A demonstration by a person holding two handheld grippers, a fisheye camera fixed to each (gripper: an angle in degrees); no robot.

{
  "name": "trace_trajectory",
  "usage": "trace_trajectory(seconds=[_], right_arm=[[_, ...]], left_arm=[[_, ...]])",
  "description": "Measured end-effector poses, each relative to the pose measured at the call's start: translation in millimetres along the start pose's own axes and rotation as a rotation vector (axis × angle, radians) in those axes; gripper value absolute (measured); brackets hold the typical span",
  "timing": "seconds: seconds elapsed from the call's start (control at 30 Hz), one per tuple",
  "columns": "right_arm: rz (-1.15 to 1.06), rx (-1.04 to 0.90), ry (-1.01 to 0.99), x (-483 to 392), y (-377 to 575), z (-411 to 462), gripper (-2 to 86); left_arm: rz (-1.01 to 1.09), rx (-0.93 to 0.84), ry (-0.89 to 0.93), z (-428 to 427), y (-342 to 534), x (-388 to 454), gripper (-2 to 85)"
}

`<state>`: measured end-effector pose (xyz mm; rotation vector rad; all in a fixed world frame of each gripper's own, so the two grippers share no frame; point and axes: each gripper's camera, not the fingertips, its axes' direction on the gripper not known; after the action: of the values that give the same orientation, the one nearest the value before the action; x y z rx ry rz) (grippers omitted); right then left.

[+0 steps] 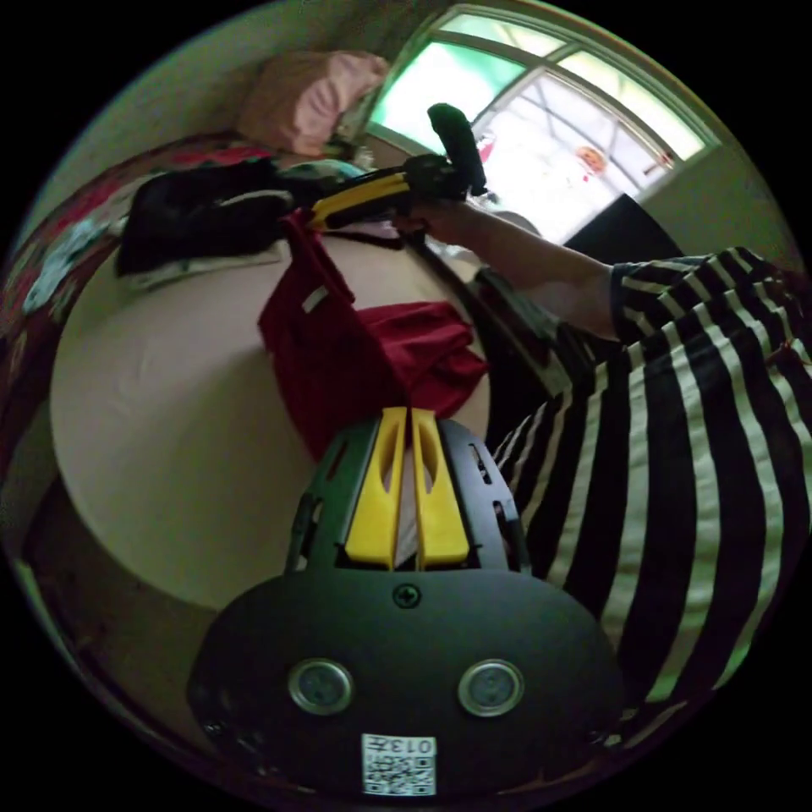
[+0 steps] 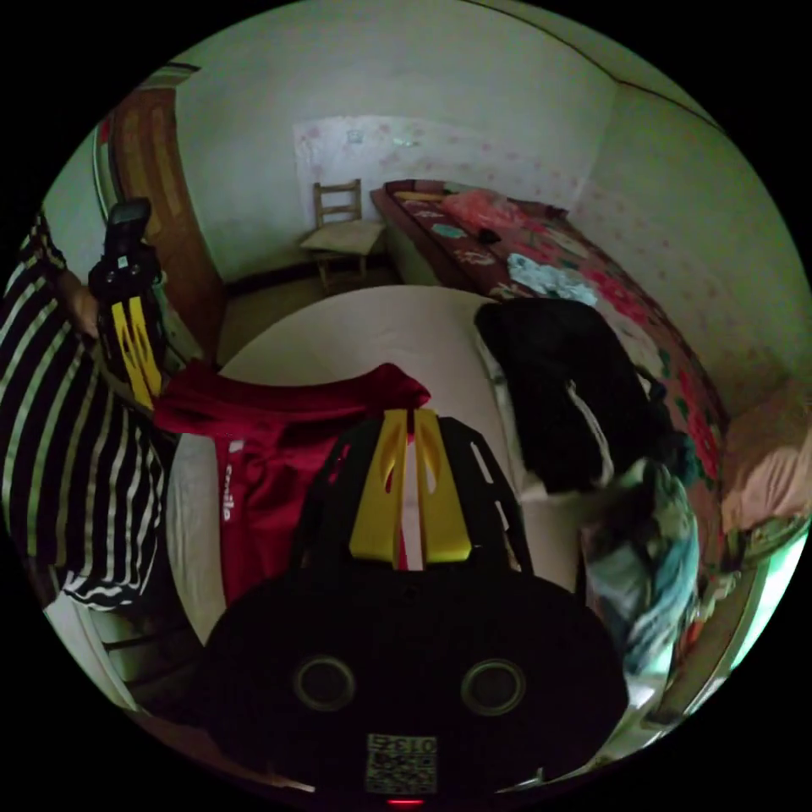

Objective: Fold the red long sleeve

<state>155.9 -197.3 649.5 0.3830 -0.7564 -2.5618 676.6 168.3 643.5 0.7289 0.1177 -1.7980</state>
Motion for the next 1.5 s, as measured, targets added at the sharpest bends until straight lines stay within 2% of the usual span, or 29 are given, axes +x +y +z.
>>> trace_trajectory(seconds=[0.13, 0.37, 0.53, 0.67, 0.73, 0.8, 0.87, 0.93, 1.0, 1.1, 1.2, 1.27, 1.33, 1.4, 1.5], right_arm=[[0.127, -0.026, 0.132, -2, 104, -59, 0.7], [0.315, -0.161, 0.254, -11, 249, -94, 0.8], [0.465, -0.213, 0.246, -12, 336, -93, 0.9], [0.509, -0.166, 0.268, -17, 366, -105, 1.5], [0.531, -0.211, 0.245, -16, 383, -106, 2.2], [0.557, -0.242, 0.242, -16, 398, -112, 2.9], [0.629, -0.266, 0.322, -16, 413, -128, 3.8], [0.771, -0.19, 0.411, -20, 435, -162, 6.3], [0.853, -0.121, 0.408, -31, 445, -179, 8.3], [0.899, -0.107, 0.362, -50, 449, -176, 9.9], [0.963, -0.069, 0.303, -55, 458, -161, 9.7], [0.951, -0.139, 0.281, -56, 459, -145, 7.2], [0.879, -0.362, 0.394, -63, 467, -119, 3.7], [0.886, -0.382, 0.344, -64, 485, -112, 3.6], [1.024, -0.224, 0.288, -65, 516, -146, 5.7]], left_arm=[[0.228, -0.054, 0.118, 65, -59, 50, 0.2], [0.511, -0.218, 0.144, 207, -127, 120, 0.2], [0.5, -0.288, 0.164, 283, -154, 131, 0.5], [0.541, -0.271, 0.117, 316, -175, 149, 1.5], [0.553, -0.3, 0.113, 339, -183, 151, 2.8], [0.55, -0.318, 0.173, 355, -192, 152, 6.5], [0.605, -0.313, 0.222, 361, -202, 166, 8.5], [0.662, -0.307, 0.217, 359, -208, 175, 8.8], [0.681, -0.261, 0.164, 351, -212, 174, 8.4], [0.53, -0.174, -0.001, 338, -225, 138, 8.2], [0.241, -0.148, -0.178, 332, -238, 72, 9.6], [0.041, -0.082, -0.26, 324, -243, 27, 10.3], [-0.01, -0.107, -0.322, 330, -249, 7, 10.8], [-0.029, -0.142, -0.345, 340, -257, -7, 11.5], [-0.098, -0.134, -0.236, 349, -270, -27, 12.7]])
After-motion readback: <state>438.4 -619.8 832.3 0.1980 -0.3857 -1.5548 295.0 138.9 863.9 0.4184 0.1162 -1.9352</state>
